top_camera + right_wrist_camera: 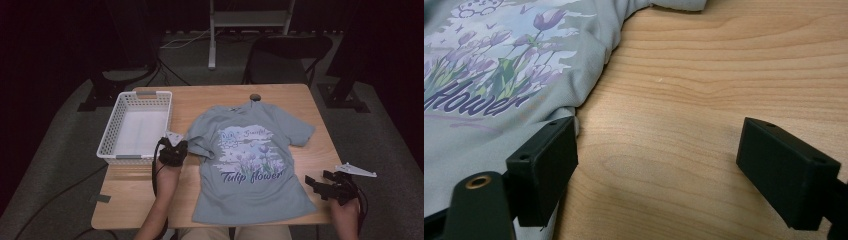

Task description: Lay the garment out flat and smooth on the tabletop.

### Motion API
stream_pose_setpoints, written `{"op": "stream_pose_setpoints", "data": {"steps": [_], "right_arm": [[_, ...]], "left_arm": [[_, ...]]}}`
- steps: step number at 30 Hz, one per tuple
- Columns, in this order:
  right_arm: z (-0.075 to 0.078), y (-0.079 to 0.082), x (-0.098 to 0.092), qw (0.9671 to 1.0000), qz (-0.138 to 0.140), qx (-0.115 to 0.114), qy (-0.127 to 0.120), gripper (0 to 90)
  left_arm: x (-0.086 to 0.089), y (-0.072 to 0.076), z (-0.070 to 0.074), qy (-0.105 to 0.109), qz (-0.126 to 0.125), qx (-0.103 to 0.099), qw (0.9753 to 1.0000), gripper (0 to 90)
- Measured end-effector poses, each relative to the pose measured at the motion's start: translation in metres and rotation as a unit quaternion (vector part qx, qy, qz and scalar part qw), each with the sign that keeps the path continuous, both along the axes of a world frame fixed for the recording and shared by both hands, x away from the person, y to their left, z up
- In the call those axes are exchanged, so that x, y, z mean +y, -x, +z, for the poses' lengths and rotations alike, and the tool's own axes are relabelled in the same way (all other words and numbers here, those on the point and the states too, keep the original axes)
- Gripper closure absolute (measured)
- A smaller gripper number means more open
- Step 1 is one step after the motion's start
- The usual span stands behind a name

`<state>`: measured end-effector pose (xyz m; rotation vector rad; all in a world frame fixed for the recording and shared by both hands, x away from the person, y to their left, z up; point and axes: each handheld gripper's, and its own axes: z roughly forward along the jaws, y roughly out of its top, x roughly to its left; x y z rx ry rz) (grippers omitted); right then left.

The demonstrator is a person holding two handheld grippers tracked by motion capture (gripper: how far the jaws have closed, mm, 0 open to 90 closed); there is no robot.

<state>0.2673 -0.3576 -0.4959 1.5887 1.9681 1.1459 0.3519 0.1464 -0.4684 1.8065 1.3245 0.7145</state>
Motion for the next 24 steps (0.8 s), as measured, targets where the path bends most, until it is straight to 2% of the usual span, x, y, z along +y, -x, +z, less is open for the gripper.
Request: {"op": "stream_pose_setpoints", "data": {"steps": [2,4,9,13,15,18,21,24], "right_arm": [[0.0,0.0,0.0,1.0,-0.001,0.0,0.001,16.3],[0.0,0.0,0.0,1.0,0.0,0.002,0.0,16.3],[0.0,-0.001,0.0,1.0,-0.001,0.003,0.001,16.3],[0.0,-0.001,0.0,1.0,-0.001,0.003,0.001,16.3],[0.0,0.0,0.0,1.0,-0.001,0.003,0.001,16.3],[0.0,0.0,0.0,1.0,0.0,0.003,0.0,16.3],[0.0,0.0,0.0,1.0,0.001,0.002,0.001,16.3],[0.0,0.0,0.0,1.0,0.001,0.001,0.003,16.3]], "left_arm": [[0.007,0.006,-0.009,0.001,0.011,-0.001,0.9999,88.6],[0.012,0.012,-0.015,0.017,0.012,-0.004,0.9998,80.2],[0.003,0.025,-0.019,0.047,-0.005,-0.008,0.9988,49.7],[-0.007,0.036,-0.012,0.085,-0.039,-0.003,0.9956,41.8],[-0.01,0.04,-0.011,0.085,-0.047,-0.004,0.9953,41.2],[-0.01,0.041,-0.012,0.084,-0.042,-0.001,0.9955,37.3],[-0.007,0.045,-0.017,0.1,-0.042,0.006,0.9941,37.2],[-0.005,0.052,-0.022,0.109,-0.042,0.006,0.9932,33.2]]}}
